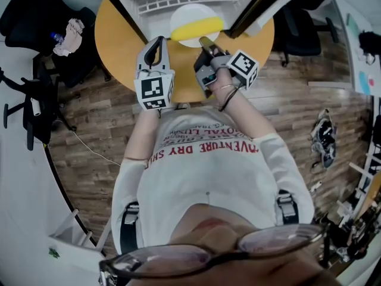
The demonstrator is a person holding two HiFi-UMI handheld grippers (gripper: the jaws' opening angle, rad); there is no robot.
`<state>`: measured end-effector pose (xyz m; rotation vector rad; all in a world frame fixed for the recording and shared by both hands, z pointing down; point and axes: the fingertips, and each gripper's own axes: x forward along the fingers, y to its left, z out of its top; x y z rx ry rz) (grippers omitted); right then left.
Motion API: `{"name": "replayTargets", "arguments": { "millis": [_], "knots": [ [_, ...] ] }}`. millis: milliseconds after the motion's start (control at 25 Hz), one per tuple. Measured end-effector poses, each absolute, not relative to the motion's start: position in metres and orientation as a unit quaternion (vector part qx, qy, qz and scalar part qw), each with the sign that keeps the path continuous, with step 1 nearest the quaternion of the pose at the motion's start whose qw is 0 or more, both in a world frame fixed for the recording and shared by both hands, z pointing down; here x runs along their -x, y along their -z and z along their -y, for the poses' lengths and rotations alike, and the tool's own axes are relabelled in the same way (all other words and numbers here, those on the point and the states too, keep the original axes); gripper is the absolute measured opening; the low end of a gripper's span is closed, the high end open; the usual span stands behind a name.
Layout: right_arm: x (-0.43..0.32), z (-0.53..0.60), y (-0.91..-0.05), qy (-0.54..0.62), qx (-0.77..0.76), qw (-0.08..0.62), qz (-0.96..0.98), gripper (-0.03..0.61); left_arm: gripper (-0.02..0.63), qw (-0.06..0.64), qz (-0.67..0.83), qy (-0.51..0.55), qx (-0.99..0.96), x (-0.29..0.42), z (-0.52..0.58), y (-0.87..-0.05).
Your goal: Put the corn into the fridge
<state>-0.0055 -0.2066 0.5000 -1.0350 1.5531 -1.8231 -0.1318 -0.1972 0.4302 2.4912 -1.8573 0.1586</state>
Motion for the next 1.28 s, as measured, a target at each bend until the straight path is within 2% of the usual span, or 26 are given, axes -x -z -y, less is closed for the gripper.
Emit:
{"name": "replayTargets", "arguments": {
  "millis": [1280],
  "knots": [
    [0.037,0.34,-0.5,0.662,0.432,0.305,-0.531,0.036,0.025,0.039,0.581,-0.06,-0.811,0.169,0.262,-0.452]
  ]
}}
